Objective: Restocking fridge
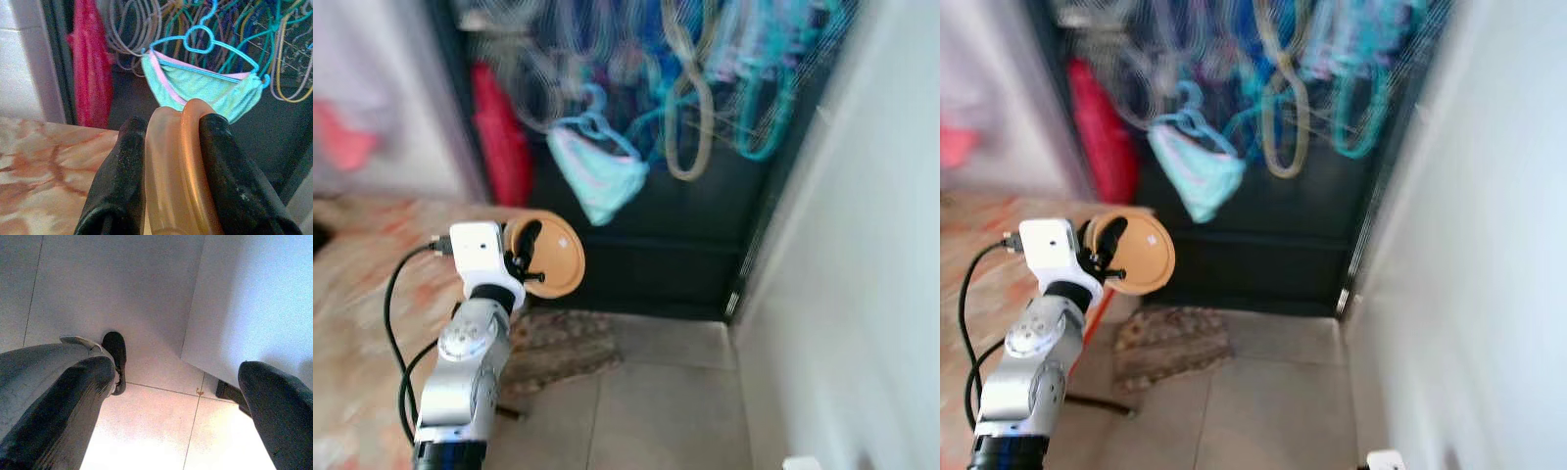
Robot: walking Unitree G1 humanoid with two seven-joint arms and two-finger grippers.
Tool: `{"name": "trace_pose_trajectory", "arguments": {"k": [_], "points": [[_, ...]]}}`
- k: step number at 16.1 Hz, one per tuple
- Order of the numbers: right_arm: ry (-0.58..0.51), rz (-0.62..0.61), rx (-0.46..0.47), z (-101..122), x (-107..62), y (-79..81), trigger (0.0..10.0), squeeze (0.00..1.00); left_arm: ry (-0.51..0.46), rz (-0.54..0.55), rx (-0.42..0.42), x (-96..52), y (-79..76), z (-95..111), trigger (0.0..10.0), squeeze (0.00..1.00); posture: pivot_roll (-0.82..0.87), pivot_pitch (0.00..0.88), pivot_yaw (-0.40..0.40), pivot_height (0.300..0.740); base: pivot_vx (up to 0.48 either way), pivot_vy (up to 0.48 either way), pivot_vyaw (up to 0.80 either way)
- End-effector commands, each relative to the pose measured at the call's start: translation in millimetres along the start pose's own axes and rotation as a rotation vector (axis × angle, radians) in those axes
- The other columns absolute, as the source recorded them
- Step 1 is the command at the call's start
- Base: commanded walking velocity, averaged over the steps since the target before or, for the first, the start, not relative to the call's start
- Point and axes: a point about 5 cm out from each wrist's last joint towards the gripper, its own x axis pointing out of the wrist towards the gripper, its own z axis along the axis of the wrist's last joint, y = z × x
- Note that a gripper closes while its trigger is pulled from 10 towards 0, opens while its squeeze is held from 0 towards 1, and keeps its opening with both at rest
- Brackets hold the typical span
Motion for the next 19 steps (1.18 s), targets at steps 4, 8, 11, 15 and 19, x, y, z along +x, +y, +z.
{"name": "trace_pose_trajectory", "arguments": {"k": [4,8,11,15,19], "points": [[0.001,0.016,-0.001,1,0.4,1.4,10.0,0.00,-0.013,0.015,-0.031,3.3,0.6,2,10.0,0.00,-0.01,0.000,0.043,0.740,0.000,0.000,-0.80],[0.002,0.013,0.004,2,0.5,1.1,10.0,0.00,-0.014,0.000,-0.020,2.9,-2.5,0,10.0,0.00,-0.01,0.000,0.041,0.740,0.000,0.097,-0.80],[0.000,0.013,0.004,3,0.7,1.1,10.0,0.00,0.001,-0.007,-0.025,1.5,-1.9,-3,10.0,0.00,-0.01,0.000,0.040,0.740,0.000,0.000,-0.80],[0.000,0.012,0.009,3,0.9,1.9,10.0,0.00,0.052,-0.022,-0.022,-1.9,-3.3,-18,10.0,0.00,-0.01,0.000,0.045,0.740,0.000,0.000,-0.80],[-0.003,0.012,0.015,5,1.7,4.4,10.0,0.00,0.187,0.006,-0.044,-1.2,11.5,-52,10.0,0.00,-0.02,0.000,0.057,0.740,0.000,0.000,-0.80]]}}
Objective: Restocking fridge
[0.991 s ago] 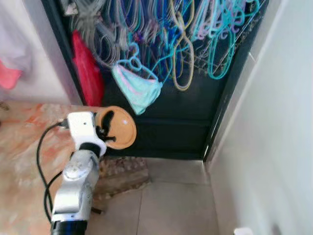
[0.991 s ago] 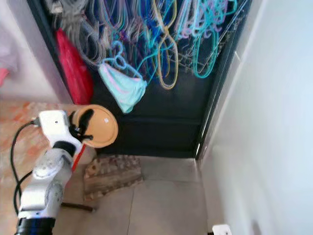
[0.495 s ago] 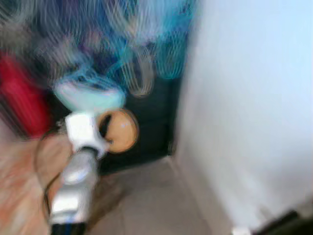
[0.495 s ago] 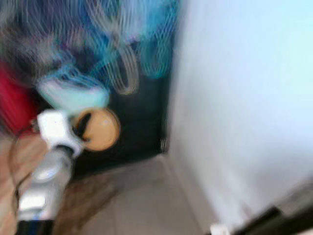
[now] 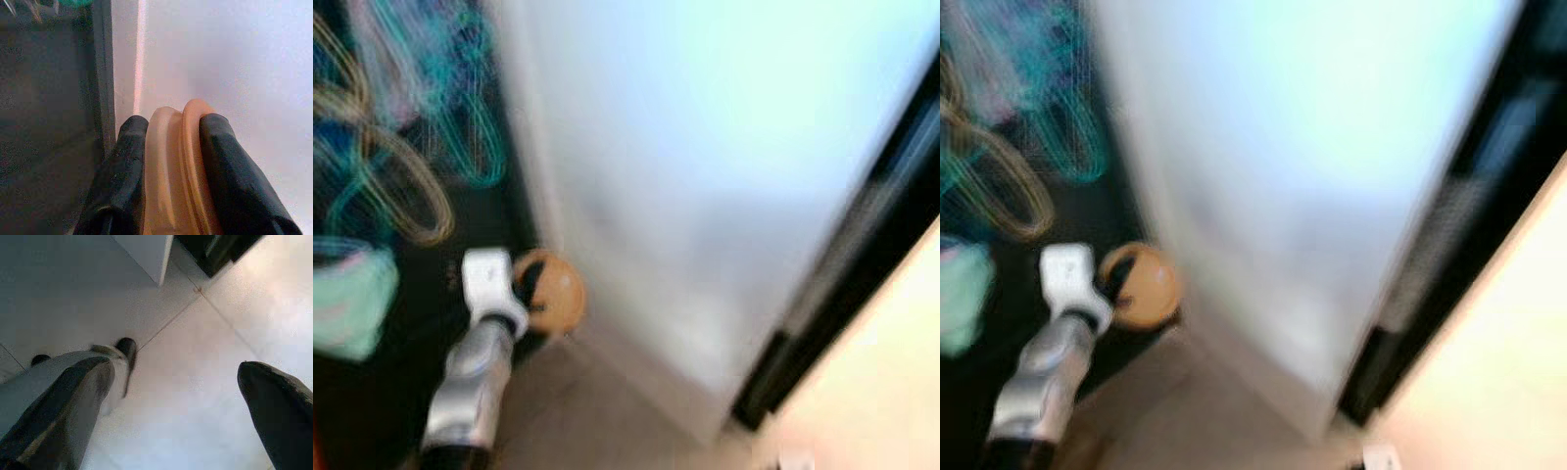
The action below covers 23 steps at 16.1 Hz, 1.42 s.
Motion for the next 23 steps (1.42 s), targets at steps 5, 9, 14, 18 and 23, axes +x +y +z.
{"name": "trace_pose_trajectory", "arguments": {"k": [5,9,14,18,23], "points": [[-0.005,-0.012,0.024,3,0.9,1.2,10.0,0.00,0.251,0.051,-0.042,6.0,29.1,-58,10.0,0.00,-0.03,0.000,0.069,0.740,0.000,0.000,-0.80],[-0.013,-0.024,0.042,3,0.8,1.2,10.0,0.00,0.479,0.220,-0.040,-22.2,61.9,-111,10.0,0.00,-0.04,0.000,0.076,0.740,0.000,0.000,-0.67],[-0.050,-0.107,0.197,-2,-0.8,-2.2,10.0,0.00,0.742,0.335,-0.026,-84.8,74.8,-170,10.0,0.00,-0.06,0.000,0.067,0.740,0.000,0.000,0.00],[-0.157,-0.218,0.374,-3,-4.7,-7.2,10.0,0.00,0.804,0.299,0.041,-101.5,70.6,-184,10.0,0.00,-0.06,0.000,0.060,0.740,0.000,0.000,0.00],[-0.586,-0.373,0.337,103,-23.0,-66.7,10.0,0.00,0.828,0.280,0.068,-110.3,68.5,-191,10.0,0.00,-0.09,0.000,0.052,0.740,0.000,0.000,0.00]]}}
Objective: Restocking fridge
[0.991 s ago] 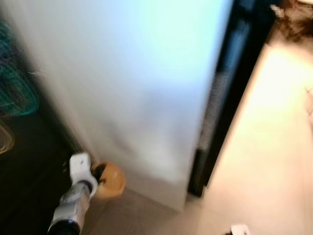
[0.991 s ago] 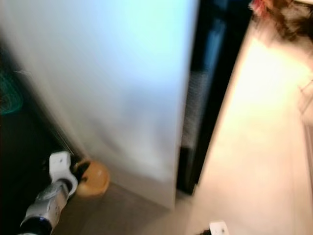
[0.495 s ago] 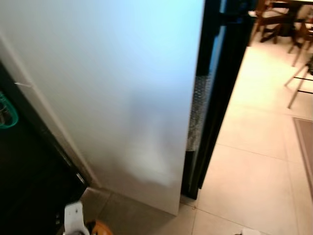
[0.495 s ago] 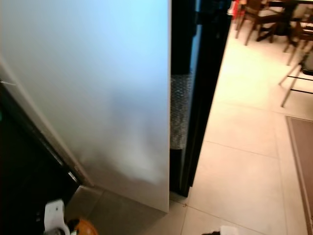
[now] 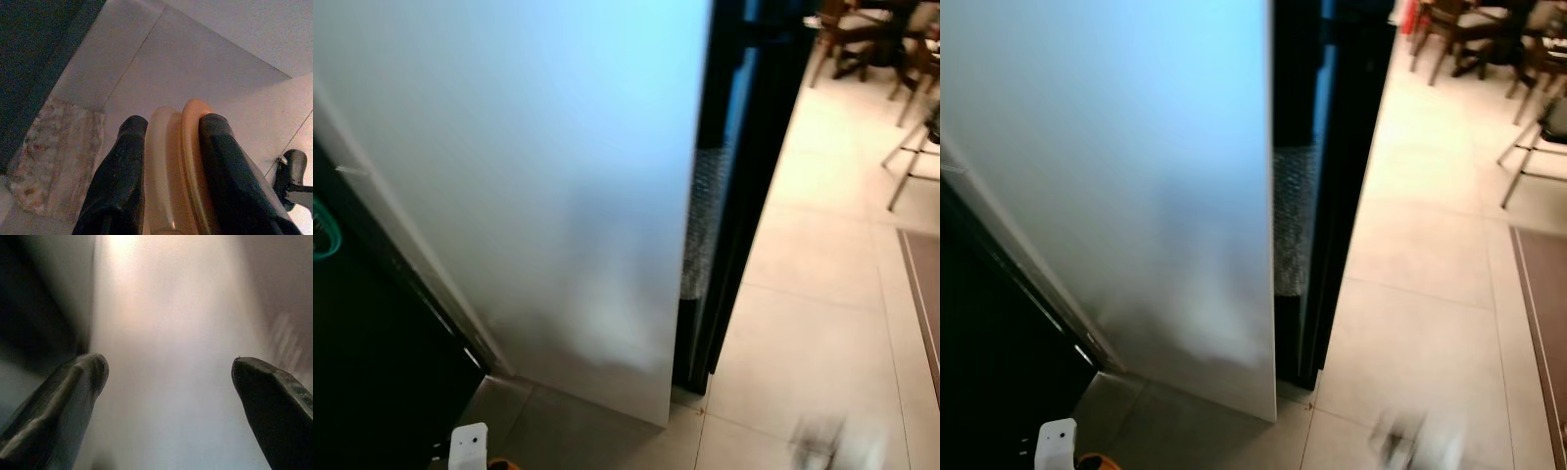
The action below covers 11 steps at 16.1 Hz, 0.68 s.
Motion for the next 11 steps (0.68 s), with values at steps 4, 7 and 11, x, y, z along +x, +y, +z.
{"name": "trace_pose_trajectory", "arguments": {"k": [4,7,11], "points": [[-0.343,0.074,-0.027,81,12.7,21.1,10.0,0.00,0.015,0.014,0.013,-1.0,3.5,-5,10.0,0.00,-0.10,0.000,0.052,0.740,0.000,0.000,0.00],[-0.508,0.329,-0.020,127,0.3,83.6,10.0,0.00,0.037,0.017,0.016,-2.8,6.9,-13,10.0,0.00,-0.10,0.000,0.056,0.740,0.000,0.000,0.00],[-0.551,0.411,0.017,147,-14.9,124.2,10.0,0.00,0.064,0.033,0.010,-6.8,24.9,-22,10.0,0.00,-0.09,0.000,0.057,0.740,0.000,0.000,0.00]]}}
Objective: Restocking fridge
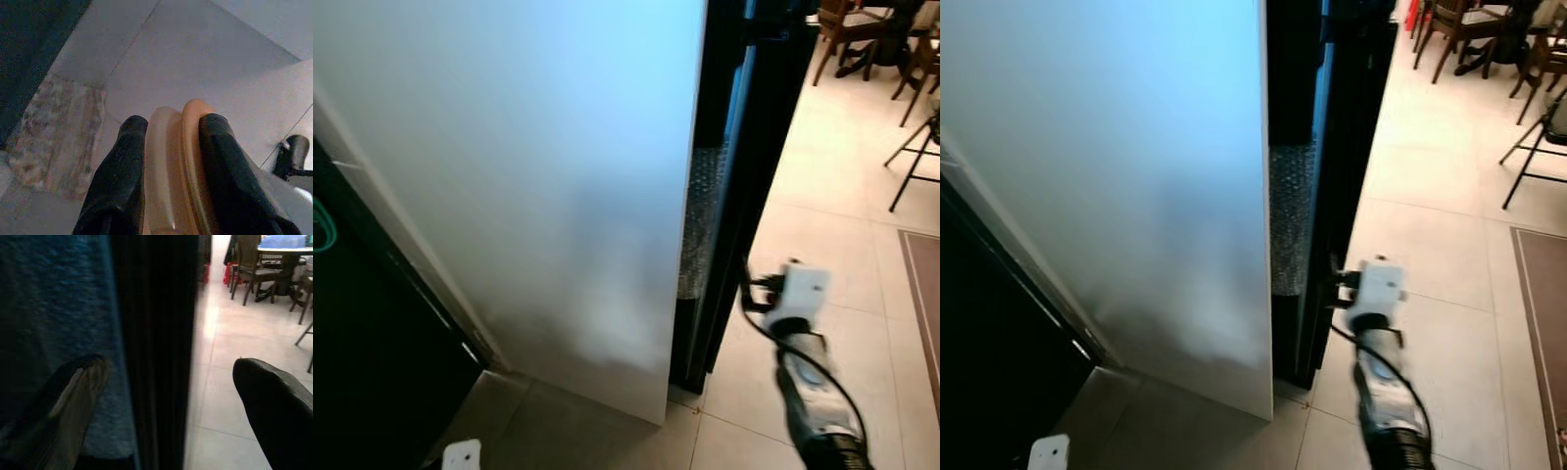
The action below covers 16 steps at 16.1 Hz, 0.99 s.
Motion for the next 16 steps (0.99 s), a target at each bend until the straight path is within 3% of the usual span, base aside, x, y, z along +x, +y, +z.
{"name": "trace_pose_trajectory", "arguments": {"k": [1,3,5,8,12,16], "points": [[-0.005,-0.035,-0.016,4,-3.5,-4.7,10.0,0.00,0.011,0.019,0.019,-2.5,14.4,-4,10.0,0.00,-0.09,0.000,0.057,0.740,0.000,0.000,0.00],[0.005,-0.087,-0.004,4,-14.9,-1.4,10.0,0.00,0.025,0.028,0.022,-4.4,21.0,-9,10.0,0.00,-0.11,0.000,0.064,0.740,0.000,0.000,0.00],[0.001,-0.135,-0.023,4,-33.9,11.8,10.0,0.00,0.034,0.024,0.037,-5.1,22.6,-12,10.0,0.00,-0.12,0.000,0.068,0.740,0.000,0.000,0.00],[0.018,-0.139,-0.020,3,-50.0,23.8,10.0,0.00,0.043,0.023,0.029,-5.0,20.4,-14,10.0,0.00,-0.12,0.000,0.067,0.740,0.000,0.000,0.00],[-0.046,-0.176,-0.059,29,-41.9,17.2,10.0,0.00,0.048,0.013,0.036,-4.1,15.8,-13,10.0,0.00,-0.13,0.000,0.062,0.740,0.000,0.000,0.00],[-0.013,-0.226,-0.113,33,-48.1,11.1,10.0,0.00,0.043,0.019,0.045,-3.7,16.0,-11,10.0,0.00,-0.14,0.000,0.042,0.740,0.000,0.000,0.00]]}}
